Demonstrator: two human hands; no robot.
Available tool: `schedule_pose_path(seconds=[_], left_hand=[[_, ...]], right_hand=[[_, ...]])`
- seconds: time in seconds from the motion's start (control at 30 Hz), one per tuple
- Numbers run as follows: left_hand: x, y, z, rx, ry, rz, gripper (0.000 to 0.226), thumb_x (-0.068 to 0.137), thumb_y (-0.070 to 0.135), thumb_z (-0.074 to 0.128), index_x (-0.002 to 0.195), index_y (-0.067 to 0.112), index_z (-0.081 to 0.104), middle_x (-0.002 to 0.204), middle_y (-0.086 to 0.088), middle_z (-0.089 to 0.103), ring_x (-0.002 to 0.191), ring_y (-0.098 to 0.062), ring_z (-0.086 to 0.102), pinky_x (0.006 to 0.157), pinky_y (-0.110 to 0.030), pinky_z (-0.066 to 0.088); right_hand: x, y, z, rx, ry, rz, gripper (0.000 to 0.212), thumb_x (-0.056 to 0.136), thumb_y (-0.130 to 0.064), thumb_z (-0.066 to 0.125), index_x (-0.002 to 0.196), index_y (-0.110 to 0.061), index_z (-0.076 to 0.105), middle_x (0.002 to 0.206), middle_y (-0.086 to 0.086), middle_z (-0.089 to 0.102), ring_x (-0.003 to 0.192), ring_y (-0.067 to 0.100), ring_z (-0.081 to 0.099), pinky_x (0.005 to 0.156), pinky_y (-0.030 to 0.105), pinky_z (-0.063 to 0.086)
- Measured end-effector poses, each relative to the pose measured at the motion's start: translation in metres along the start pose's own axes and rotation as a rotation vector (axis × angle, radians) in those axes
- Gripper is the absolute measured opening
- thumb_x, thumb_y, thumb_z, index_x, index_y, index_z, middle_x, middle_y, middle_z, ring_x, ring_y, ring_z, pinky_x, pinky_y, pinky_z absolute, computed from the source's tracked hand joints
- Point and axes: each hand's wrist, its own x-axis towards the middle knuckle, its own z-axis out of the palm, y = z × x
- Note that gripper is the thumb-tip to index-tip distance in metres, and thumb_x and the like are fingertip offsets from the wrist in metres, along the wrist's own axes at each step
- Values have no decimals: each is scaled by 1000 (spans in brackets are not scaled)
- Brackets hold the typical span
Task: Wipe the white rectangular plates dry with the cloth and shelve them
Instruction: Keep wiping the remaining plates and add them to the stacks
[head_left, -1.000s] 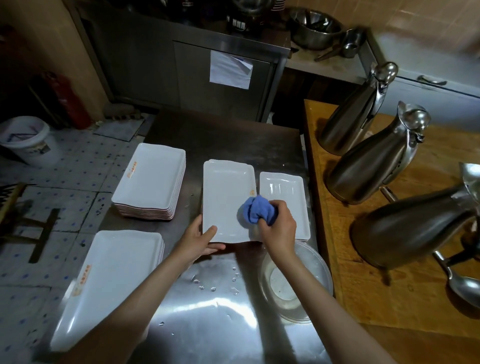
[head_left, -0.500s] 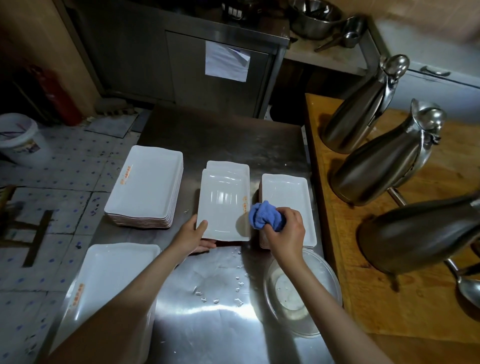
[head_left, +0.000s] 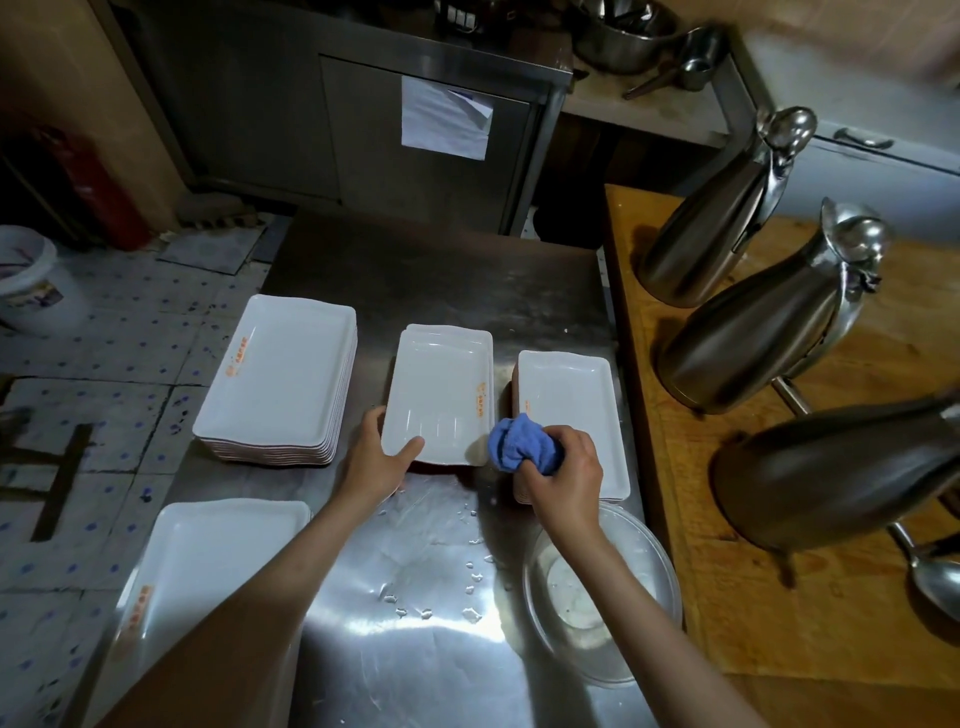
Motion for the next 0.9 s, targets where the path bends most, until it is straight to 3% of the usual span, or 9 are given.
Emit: schedule_pose_path(seconds=[0.1,0.2,0.33,0.4,0.53,0.6,0.7,0.83,0.9], left_hand=[[3,-4,1,-2,-5,20,59,77,32,75,128,30,45,115,2,63,73,-26,59,70,-37,54],[0,-1,3,-56,-23,1,76,74,21,78,138,27,38,107,2,63,75,-23,58,69,-33,49],[-8,-5,5,-29,-12,16,84,74,26,79,142,31,31,95,-7,66,57,-12,61,66,-28,49],[-12,-4,10,-34,27,-1,79,75,25,78,141,29,35,93,-8,66,59,-11,60,64,-26,45],[-16,4,25,-40,-31,-22,62,79,24,76,133,17,46,63,-1,60,58,-13,54,61,-25,41],[-18,7,35,-48,-139,-41,54,79,27,76,126,16,52,64,-4,59,54,-14,52,58,-27,42],[-22,13,52,-61,-273,-34,61,66,47,77,117,19,55,71,-10,58,53,-18,53,55,-30,44],[-29,28,78,-12,-332,13,42,81,31,73,116,18,55,67,-4,60,50,-17,55,51,-24,45],[-31,39,90,29,-342,23,40,83,33,70,115,19,52,68,-4,60,50,-16,55,46,-21,44]], right_hand=[[-1,3,0,-15,-23,12,32,68,1,70,98,-4,61,97,5,55,84,13,48,70,4,30],[-3,6,0,-5,-25,18,31,68,1,70,97,-5,61,96,5,56,84,13,49,69,5,31],[-6,9,-2,10,-23,29,30,68,-1,70,96,-7,61,95,2,55,83,14,50,69,5,34],[-7,10,-4,15,-20,41,31,67,-1,71,96,-8,60,96,2,55,83,14,51,68,8,34],[-9,14,-12,18,-3,56,31,68,-2,72,97,-8,60,96,2,54,79,10,49,68,2,35],[-10,18,-16,-4,14,54,31,70,-2,72,98,-7,61,96,2,54,81,11,50,69,1,34],[-11,24,-24,-17,40,73,31,70,-2,72,99,-7,61,97,4,55,83,13,50,70,9,35],[-13,32,-39,-42,68,90,31,72,-2,71,101,-6,61,99,2,52,84,10,49,70,7,33],[-15,35,-47,-49,78,100,31,72,-3,71,101,-7,60,100,1,52,85,9,48,70,7,33]])
